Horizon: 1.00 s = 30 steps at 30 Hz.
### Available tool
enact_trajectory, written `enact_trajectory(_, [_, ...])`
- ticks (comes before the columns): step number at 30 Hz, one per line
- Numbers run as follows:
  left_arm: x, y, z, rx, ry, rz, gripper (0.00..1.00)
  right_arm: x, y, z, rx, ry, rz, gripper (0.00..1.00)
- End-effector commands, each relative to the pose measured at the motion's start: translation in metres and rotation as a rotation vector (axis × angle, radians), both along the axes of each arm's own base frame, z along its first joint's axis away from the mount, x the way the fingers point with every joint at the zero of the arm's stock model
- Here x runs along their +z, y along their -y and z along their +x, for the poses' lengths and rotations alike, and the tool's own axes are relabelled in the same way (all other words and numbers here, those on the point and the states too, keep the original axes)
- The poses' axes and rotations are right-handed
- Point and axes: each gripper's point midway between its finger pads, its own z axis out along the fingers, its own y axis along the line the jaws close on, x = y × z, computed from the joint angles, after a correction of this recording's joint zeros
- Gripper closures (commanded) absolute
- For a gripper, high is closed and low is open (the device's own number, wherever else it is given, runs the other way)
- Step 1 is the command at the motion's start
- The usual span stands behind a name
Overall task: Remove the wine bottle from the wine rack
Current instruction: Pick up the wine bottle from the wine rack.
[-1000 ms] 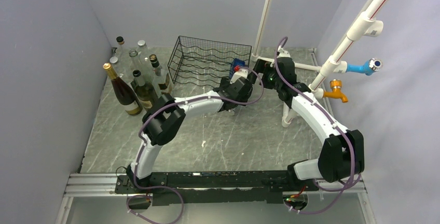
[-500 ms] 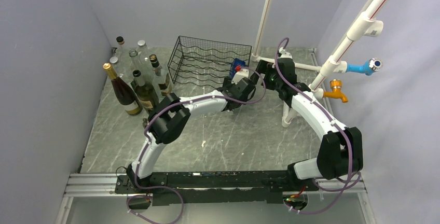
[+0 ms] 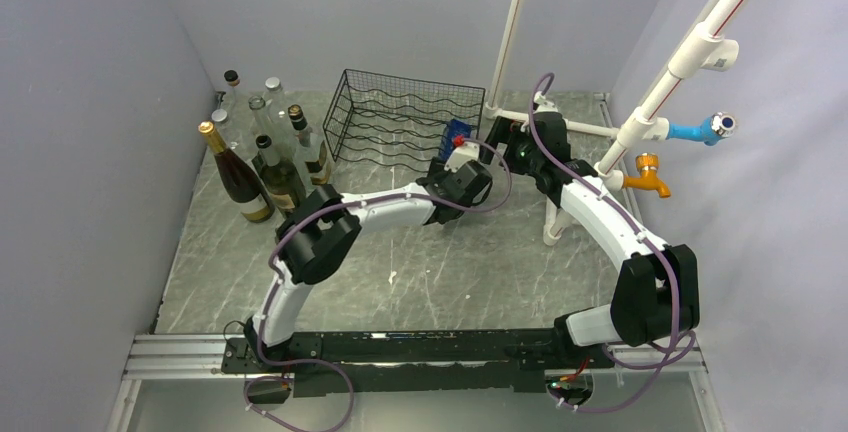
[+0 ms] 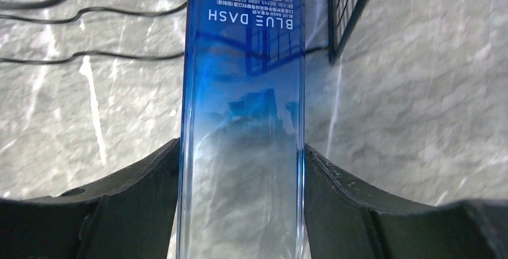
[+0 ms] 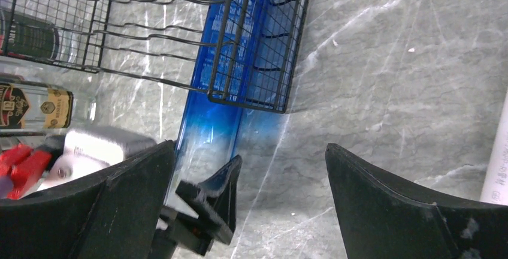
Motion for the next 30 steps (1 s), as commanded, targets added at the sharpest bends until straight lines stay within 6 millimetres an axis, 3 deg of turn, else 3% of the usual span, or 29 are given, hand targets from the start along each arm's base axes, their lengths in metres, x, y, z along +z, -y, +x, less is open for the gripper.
enact_trajectory(1, [0.022,-0.034,-0.021,0.008,0.041,0.116,1.0,0.022,-0.018,0.002,0.055,0.052,0.067,0.0])
enact_trajectory(7, [0.044,-0.047,-0.045,-0.015,0.093,0.12,1.0,0.021,-0.02,0.001,0.074,0.05,0.069,0.0])
enact_trajectory(14, [0.037,-0.071,-0.076,-0.036,0.045,0.098,1.0,0.019,-0.032,-0.005,0.175,0.058,0.072,0.0])
enact_trajectory(30, [0.055,-0.098,-0.149,-0.317,-0.005,-0.139,1.0,0.023,-0.067,-0.029,0.531,0.147,0.064,0.0])
